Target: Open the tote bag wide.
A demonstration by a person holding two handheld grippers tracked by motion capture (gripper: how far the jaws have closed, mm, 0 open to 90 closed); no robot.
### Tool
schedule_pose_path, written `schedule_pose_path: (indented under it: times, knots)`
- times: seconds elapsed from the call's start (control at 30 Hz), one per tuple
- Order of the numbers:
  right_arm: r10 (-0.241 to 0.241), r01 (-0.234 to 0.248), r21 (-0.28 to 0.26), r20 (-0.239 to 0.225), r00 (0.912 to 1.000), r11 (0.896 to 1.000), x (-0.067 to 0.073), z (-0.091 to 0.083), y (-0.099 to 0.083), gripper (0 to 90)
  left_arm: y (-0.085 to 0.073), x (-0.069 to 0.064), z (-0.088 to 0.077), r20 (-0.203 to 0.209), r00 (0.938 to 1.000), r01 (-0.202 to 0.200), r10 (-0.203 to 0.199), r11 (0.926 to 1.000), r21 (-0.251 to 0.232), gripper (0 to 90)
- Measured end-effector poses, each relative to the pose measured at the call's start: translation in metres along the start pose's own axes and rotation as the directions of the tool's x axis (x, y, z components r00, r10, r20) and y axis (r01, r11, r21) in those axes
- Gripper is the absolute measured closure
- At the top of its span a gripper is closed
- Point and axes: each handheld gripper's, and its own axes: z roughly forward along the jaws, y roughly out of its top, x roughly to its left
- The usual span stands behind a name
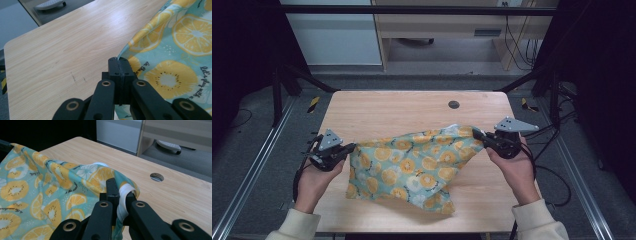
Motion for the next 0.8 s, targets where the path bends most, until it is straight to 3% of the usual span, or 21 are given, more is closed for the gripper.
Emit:
schedule_pose_path:
  times: [0.33, 0.8]
  knots:
    - [0.0, 0.0, -0.03, -0.003, 1.0, 1.0, 0.007, -0.015, -0.01, 90.0, -0.005, -0.011, -0.018, 0.004, 0.9998, -0.017, 0.017, 0.9991, -0.04, 90.0]
    - [-0.015, 0.014, -0.07, -0.019, 0.9997, 0.997, 0.03, -0.046, -0.032, 90.0, -0.028, -0.033, -0.046, 0.027, 0.9991, -0.032, 0.034, 0.9962, -0.081, 90.0]
